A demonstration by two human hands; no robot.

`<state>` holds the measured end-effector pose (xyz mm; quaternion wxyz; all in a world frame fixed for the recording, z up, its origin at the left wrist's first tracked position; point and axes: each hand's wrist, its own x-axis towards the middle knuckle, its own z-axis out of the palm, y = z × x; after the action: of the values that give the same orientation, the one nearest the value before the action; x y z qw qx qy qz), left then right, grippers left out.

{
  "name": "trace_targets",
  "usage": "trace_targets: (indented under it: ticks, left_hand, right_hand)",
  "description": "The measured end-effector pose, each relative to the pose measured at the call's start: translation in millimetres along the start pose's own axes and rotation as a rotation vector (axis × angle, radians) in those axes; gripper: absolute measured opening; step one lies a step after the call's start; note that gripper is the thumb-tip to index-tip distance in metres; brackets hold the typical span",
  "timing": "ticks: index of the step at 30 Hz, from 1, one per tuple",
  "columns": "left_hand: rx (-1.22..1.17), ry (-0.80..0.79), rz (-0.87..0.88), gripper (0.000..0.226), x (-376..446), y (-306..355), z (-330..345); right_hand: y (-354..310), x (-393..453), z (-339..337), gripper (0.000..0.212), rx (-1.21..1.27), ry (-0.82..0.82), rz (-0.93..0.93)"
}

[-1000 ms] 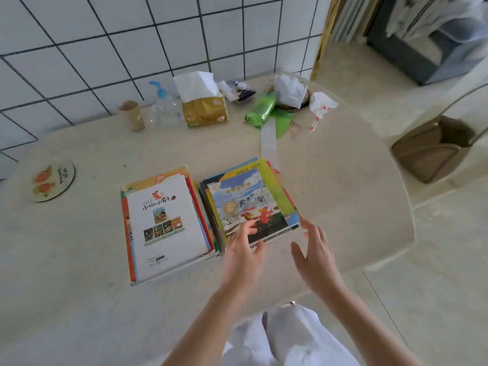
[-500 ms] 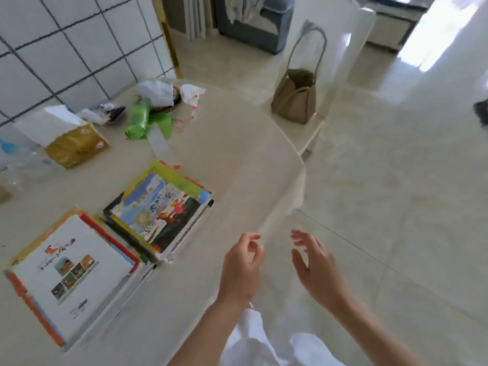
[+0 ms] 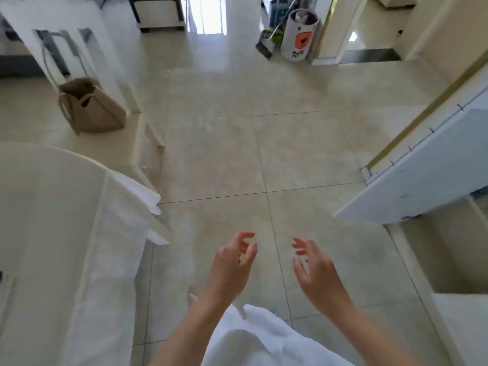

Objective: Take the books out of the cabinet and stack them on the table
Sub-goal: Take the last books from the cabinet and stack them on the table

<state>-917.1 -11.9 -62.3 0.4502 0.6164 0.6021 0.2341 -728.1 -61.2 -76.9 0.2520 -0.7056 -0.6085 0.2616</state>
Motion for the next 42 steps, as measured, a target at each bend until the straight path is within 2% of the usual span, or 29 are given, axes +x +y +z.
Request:
trace_targets:
  ticks: [6, 14, 21, 26, 32, 38, 42]
  left_hand:
    - [0.014, -0.273, 0.094, 0.014, 19.4, 70.5, 123.7]
    - [0.124, -0.575, 0.188, 0.015, 51.4, 133.3, 242.8]
    - [0.247, -0.766, 0.251, 0.01, 105.7, 175.2, 325.7]
    - [0.396, -0.924, 0.229, 0.013, 171.9, 209.2, 392.0]
    - [0.502, -0.971, 0.307, 0.019, 239.9, 266.5, 480.8]
    - [0.457, -0.908, 0.321, 0.023, 267.8, 329.3, 573.7]
    - [0.409, -0.894, 0.341, 0.028, 278.2, 352.3, 640.9]
  right_hand:
    - [96.0, -51.1, -78.0, 0.036, 0.043, 0.14, 0.316]
    - [170.4, -91.9, -138.4, 0.036, 0.154, 0.344, 0.66]
    - [224.7, -72.3, -182.6, 0.036, 0.249, 0.482, 0.838]
    - [277.3, -27.2, -224.9, 0.033, 0.366, 0.644, 1.035]
    - [350.8, 33.9, -292.9, 0.029, 0.43, 0.756, 1.097]
    - [415.1, 61.6, -368.1, 0.027, 0.477, 0.8, 1.093]
    - [478.9, 73.0, -415.6, 0.027, 0.501, 0.767, 1.067]
